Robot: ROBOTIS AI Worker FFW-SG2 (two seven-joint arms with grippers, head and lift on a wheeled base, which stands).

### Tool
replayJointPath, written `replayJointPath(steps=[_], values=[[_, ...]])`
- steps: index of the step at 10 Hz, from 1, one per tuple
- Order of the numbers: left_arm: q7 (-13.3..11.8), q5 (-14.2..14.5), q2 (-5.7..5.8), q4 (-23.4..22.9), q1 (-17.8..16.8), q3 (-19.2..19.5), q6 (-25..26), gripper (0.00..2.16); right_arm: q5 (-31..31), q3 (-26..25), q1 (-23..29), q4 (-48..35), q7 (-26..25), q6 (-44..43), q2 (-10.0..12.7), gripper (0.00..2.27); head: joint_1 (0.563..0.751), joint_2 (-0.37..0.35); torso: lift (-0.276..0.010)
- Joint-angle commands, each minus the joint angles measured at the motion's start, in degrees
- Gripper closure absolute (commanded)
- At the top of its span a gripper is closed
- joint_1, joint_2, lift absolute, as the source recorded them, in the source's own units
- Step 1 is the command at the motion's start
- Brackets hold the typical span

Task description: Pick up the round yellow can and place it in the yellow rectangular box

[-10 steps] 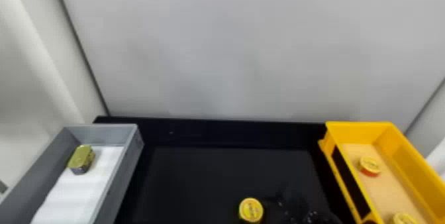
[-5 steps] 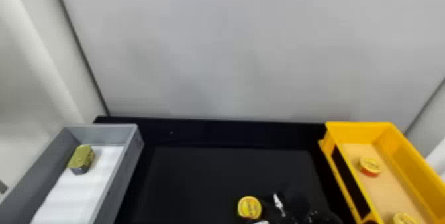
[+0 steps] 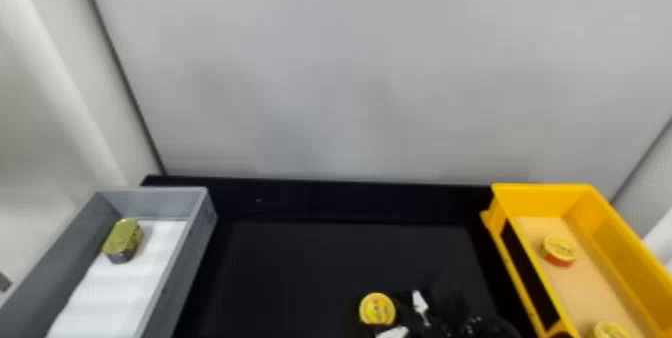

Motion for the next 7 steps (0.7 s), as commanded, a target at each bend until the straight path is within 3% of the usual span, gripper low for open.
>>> replayJointPath(steps=[1, 7], values=[[-0.01, 0.06, -0.15, 0.14, 0.02, -0.23, 0.03, 0.13, 0.26, -0.51, -0.16, -1.41, 0.09, 0.42, 0.24, 0.75, 0.629, 0.012, -0.055], [-0.01, -0.03, -0.15, 0.40, -0.25, -0.32, 0.21, 0.13, 2.19, -2.98, -1.83, -16.88, 0.00, 5.96, 0.50, 0.75, 0.629, 0.012, -0.055]])
